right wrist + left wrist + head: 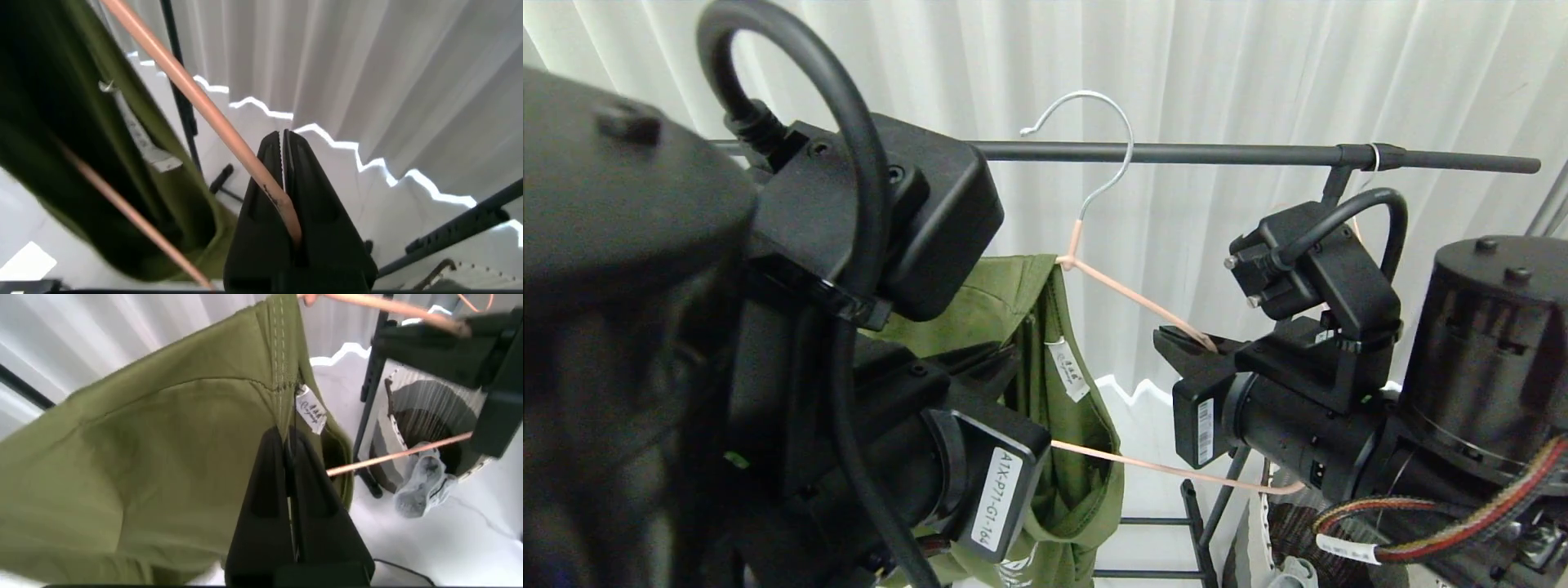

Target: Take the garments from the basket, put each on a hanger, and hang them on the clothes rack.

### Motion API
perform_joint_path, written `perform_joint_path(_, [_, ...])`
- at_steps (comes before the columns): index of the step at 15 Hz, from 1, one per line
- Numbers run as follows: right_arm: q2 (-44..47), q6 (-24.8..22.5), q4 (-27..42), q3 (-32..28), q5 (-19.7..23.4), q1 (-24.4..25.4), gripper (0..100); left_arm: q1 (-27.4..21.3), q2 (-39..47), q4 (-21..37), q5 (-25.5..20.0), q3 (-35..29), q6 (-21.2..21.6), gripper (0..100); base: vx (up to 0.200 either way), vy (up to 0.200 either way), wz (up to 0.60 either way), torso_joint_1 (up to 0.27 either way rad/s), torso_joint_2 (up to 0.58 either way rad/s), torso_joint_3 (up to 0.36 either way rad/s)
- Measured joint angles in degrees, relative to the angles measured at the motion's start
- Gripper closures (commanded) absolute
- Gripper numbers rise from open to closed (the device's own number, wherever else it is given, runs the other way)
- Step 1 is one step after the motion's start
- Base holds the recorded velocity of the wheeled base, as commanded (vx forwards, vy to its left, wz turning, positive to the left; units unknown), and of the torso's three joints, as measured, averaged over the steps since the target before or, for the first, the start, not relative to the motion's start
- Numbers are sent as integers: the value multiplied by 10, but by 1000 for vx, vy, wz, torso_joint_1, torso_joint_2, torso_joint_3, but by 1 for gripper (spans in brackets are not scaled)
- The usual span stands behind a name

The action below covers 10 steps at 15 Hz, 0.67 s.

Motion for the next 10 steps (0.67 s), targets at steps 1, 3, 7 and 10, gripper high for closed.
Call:
perform_joint_path(1, [-1, -5, -8, 0, 0, -1, 100, 0, 0, 0, 0, 3, 0, 100, 0, 0, 0, 0, 0, 0])
perform_joint_path(3, [-3, -13, -14, 1, 0, -3, 100, 0, -2, 0, 0, 13, 0, 100, 0, 0, 0, 0, 0, 0])
perform_joint_path(7, [-7, -19, -24, 1, -13, -4, 100, 0, -3, 2, 15, 20, 0, 0, 0, 0, 0, 0, 0, 0])
perform_joint_path(10, [-12, -25, -31, 2, -23, -4, 100, 0, -7, 1, 17, 24, 8, 0, 0, 0, 0, 0, 0, 0])
